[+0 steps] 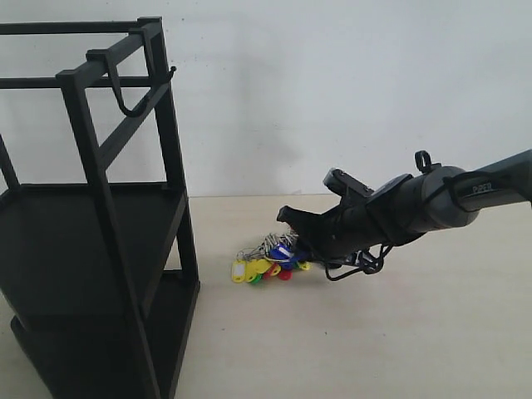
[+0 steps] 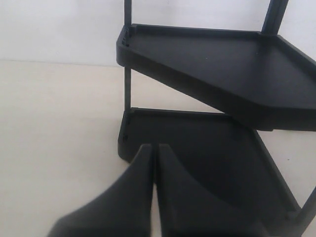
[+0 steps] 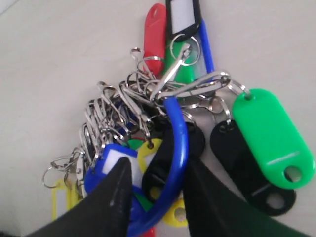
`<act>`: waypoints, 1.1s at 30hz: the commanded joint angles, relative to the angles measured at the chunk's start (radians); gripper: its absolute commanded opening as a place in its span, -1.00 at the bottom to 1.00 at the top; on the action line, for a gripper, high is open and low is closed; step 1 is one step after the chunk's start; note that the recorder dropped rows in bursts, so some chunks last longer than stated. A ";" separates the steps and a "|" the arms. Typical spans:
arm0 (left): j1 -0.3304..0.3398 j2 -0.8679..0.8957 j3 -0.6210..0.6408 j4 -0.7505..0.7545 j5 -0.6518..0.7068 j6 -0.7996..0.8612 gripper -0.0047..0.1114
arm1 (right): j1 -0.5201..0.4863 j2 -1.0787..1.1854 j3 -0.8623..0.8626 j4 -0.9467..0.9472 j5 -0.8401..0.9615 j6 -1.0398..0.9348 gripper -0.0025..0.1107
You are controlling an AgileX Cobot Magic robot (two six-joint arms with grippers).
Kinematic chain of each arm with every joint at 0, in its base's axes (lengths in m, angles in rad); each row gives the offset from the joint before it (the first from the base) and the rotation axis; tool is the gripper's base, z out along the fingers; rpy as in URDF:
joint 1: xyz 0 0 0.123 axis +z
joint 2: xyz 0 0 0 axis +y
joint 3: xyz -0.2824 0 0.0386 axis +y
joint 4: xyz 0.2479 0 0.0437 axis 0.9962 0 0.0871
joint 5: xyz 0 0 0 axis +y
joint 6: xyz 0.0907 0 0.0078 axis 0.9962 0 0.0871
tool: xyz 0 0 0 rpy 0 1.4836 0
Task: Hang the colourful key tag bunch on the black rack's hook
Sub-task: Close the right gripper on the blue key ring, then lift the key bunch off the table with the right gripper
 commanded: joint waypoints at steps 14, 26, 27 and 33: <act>-0.001 -0.002 0.003 0.005 -0.008 0.003 -0.84 | -0.002 -0.139 0.058 -0.111 -0.004 -0.012 -0.96; -0.001 -0.002 0.003 0.005 -0.008 0.003 -0.84 | -0.008 -0.377 0.178 -0.247 0.097 -0.161 -0.96; -0.001 -0.002 0.003 0.005 -0.008 0.003 -0.84 | -0.021 -0.403 0.194 -0.256 0.087 -0.107 -0.96; -0.001 -0.002 0.003 0.005 -0.008 0.003 -0.84 | -0.045 -0.522 0.229 -0.301 0.184 -0.186 -0.96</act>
